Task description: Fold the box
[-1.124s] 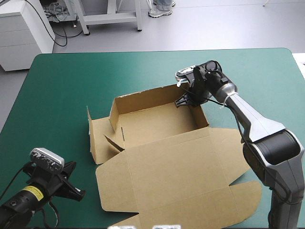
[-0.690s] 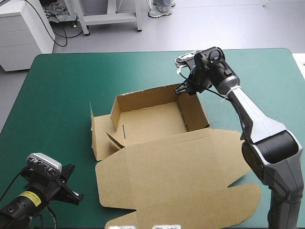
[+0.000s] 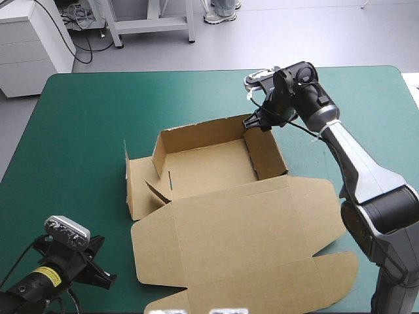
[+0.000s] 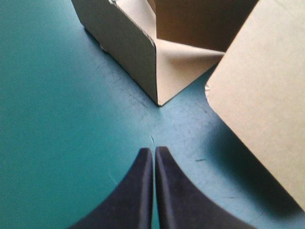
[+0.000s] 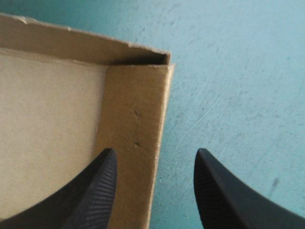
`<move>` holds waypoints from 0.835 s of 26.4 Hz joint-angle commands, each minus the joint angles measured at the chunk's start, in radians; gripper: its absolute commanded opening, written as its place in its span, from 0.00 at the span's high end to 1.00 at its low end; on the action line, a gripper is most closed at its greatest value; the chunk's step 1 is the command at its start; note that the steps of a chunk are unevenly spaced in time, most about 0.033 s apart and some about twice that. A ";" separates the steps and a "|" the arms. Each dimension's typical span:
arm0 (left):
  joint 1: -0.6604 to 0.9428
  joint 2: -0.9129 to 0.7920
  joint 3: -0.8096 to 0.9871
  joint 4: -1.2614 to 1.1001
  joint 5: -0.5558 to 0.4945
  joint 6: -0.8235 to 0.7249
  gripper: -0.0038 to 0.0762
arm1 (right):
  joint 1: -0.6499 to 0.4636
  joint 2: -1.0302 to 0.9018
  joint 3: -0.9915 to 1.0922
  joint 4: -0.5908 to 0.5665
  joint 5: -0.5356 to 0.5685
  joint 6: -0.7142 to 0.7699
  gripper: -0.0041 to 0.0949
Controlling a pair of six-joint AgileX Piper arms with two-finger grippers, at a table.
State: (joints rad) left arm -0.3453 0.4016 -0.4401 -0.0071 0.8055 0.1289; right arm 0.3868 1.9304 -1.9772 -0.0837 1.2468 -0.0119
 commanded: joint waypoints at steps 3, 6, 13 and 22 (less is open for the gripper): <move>0.003 0.010 0.018 -0.021 -0.109 -0.006 0.96 | 0.000 0.024 0.036 0.002 0.005 0.004 0.48; 0.003 0.010 0.018 -0.021 -0.106 -0.006 0.96 | 0.000 0.060 0.047 0.004 0.005 0.012 0.49; 0.003 0.010 0.018 -0.021 -0.106 -0.006 0.96 | 0.000 0.076 0.049 -0.007 0.005 0.019 0.98; 0.003 0.010 0.018 -0.021 -0.108 -0.006 0.96 | -0.008 -0.031 0.049 -0.032 0.005 0.030 0.98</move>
State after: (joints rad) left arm -0.3453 0.4016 -0.3991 -0.0181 0.7614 0.1289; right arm 0.3868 2.0188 -1.9039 -0.0785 1.2261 0.0377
